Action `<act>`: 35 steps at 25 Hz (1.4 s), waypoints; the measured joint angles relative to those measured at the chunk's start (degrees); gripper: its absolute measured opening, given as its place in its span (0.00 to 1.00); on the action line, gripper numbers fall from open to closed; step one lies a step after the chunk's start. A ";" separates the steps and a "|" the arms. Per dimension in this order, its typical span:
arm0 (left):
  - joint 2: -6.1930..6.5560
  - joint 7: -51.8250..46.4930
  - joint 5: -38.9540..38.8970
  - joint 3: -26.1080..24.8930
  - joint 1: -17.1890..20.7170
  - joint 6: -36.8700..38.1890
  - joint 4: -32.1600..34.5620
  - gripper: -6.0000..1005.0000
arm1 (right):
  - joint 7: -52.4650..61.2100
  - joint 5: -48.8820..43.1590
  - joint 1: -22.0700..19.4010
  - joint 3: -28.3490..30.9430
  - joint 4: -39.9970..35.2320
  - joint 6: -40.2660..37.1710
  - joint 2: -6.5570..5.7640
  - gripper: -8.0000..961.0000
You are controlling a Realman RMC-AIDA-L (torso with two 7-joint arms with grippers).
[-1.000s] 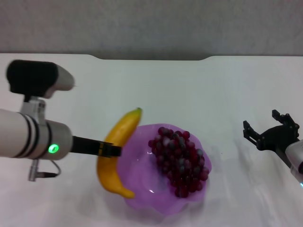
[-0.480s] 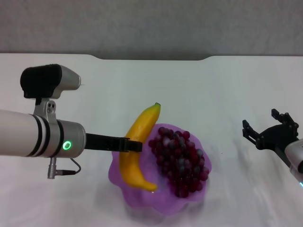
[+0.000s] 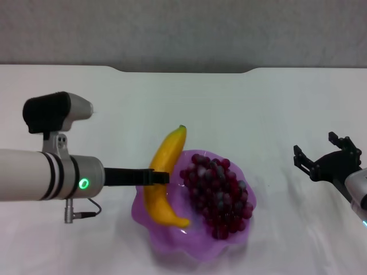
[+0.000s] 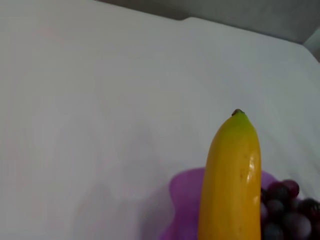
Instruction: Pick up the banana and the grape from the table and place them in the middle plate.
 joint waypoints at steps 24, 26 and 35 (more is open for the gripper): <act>0.17 1.20 2.70 1.25 7.18 6.45 -9.90 0.83 | -0.05 0.00 0.01 0.00 0.03 0.04 0.00 0.92; 0.09 4.08 3.22 0.70 11.79 12.58 -14.14 0.89 | -0.08 0.00 0.10 0.01 0.22 -0.03 0.00 0.92; 0.11 15.73 -1.88 12.62 17.91 63.36 -1.96 0.89 | -0.14 -0.01 0.46 -0.03 0.43 0.03 0.00 0.92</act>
